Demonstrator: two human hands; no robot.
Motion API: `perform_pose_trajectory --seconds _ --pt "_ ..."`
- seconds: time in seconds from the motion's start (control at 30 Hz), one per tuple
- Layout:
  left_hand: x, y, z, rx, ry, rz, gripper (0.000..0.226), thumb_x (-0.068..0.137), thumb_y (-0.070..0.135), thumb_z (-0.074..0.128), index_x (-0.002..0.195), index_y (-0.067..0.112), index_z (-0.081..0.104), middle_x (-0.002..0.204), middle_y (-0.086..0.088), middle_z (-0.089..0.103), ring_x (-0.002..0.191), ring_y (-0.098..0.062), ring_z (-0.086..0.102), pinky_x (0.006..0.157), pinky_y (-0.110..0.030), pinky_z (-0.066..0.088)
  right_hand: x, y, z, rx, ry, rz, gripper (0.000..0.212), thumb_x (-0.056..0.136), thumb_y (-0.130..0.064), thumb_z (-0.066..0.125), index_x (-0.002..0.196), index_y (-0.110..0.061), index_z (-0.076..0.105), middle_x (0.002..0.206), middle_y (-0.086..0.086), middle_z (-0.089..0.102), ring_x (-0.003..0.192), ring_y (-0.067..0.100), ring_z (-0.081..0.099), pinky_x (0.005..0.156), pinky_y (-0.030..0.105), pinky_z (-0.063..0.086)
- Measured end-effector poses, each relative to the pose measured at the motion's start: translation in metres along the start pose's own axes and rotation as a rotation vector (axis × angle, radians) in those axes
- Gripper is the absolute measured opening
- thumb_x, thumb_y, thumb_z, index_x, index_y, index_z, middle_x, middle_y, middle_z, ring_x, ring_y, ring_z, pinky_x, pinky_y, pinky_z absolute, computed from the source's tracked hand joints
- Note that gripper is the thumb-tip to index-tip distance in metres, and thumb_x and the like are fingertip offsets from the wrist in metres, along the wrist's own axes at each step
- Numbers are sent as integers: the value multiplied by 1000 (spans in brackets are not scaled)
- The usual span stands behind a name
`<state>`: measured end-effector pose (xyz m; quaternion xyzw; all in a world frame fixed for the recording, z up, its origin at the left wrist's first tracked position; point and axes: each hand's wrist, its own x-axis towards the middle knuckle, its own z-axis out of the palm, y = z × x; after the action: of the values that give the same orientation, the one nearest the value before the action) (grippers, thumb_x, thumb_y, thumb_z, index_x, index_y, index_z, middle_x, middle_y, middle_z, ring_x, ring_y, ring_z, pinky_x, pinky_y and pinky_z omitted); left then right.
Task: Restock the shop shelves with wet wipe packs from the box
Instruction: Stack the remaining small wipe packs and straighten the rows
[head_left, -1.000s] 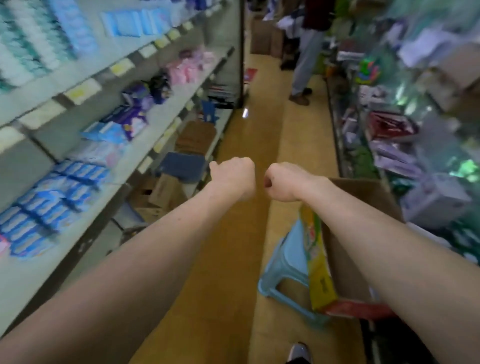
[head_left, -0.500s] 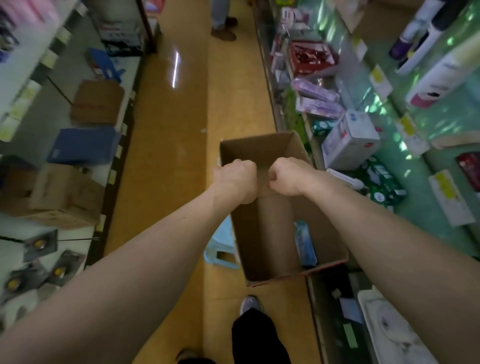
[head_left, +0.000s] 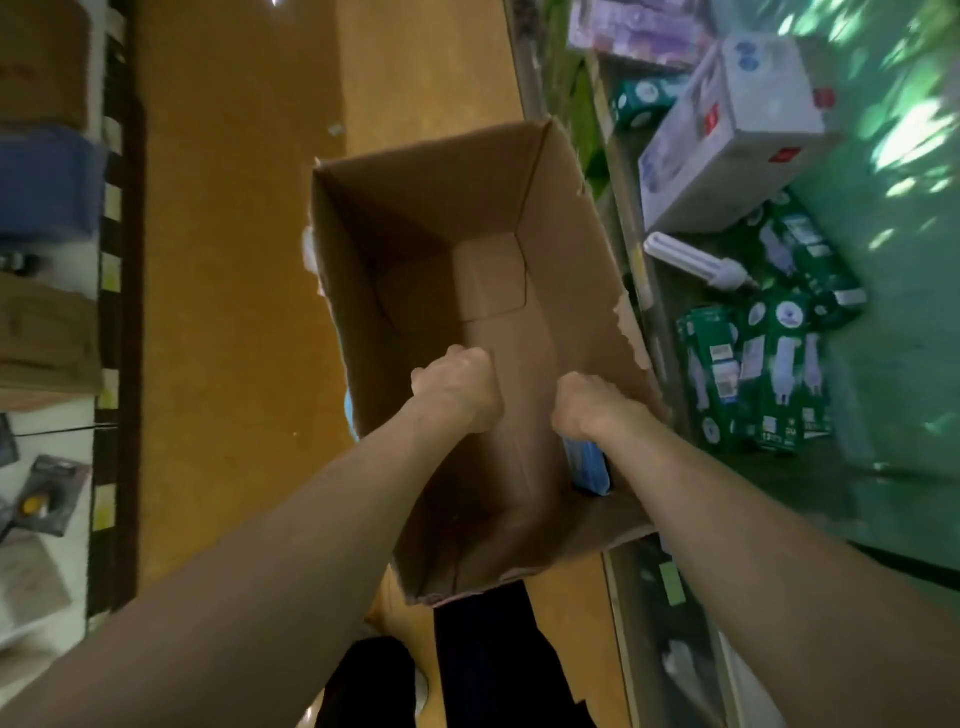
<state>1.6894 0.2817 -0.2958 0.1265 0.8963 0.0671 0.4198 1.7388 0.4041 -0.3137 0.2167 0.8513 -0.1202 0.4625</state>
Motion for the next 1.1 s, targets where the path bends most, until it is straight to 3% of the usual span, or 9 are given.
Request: perform_pose_trajectory --seconds 0.17,0.3,0.43,0.67,0.77,0.83,0.97,1.03,1.1 --pt "25 -8 27 -41 -51 -49 49 89 10 59 136 19 46 128 -7 50 103 -22 57 94 -42 50 31 -5 40 5 -33 147 50 96 -7 45 143 6 32 142 19 42 127 33 47 98 39 43" --pt "35 -19 38 -48 -98 -77 51 90 11 59 138 20 45 130 -6 49 104 -24 57 93 -43 50 52 -2 63 79 112 232 65 98 -12 43 149 1 5 142 21 32 124 33 46 97 43 42" --pt "42 -28 43 -83 -114 -97 53 91 12 58 141 21 41 142 -8 41 117 -27 52 100 -45 46 59 2 69 130 230 187 66 95 -9 51 148 -10 11 136 18 36 112 34 55 85 41 47" --pt "40 -31 40 -210 -83 -149 56 89 20 63 141 21 40 141 -9 41 104 -25 58 87 -41 55 65 2 54 235 243 141 59 92 -8 55 141 -14 23 126 16 55 113 36 56 85 40 46" --pt "34 -28 33 -344 -73 -178 58 88 21 65 140 18 40 139 -9 46 111 -28 57 91 -41 53 59 5 35 458 236 105 59 88 -11 57 138 -22 27 122 10 59 112 34 57 87 36 45" --pt "27 -23 26 -462 -43 -208 57 88 25 67 138 15 43 137 -9 49 119 -27 53 94 -36 49 54 0 23 736 243 66 60 85 -4 57 136 -22 31 118 5 59 108 29 60 89 35 49" --pt "14 -12 11 -784 -112 -329 57 90 31 64 137 11 40 114 -8 57 99 -23 58 74 -34 48 33 -16 -5 1255 161 2 62 85 10 57 135 -16 32 106 1 57 77 13 61 60 28 53" --pt "9 -12 7 -1005 -175 -417 53 88 33 66 132 11 45 108 -5 60 97 -22 60 86 -43 51 23 -19 -16 1338 128 -12 63 86 8 59 136 -17 31 103 0 56 69 10 59 49 24 51" --pt "3 -14 3 -1209 -202 -467 47 86 28 69 125 11 51 109 -7 65 100 -24 64 93 -49 49 16 -20 -22 1415 111 -9 59 86 7 61 134 -16 35 104 1 57 70 12 61 49 24 51"
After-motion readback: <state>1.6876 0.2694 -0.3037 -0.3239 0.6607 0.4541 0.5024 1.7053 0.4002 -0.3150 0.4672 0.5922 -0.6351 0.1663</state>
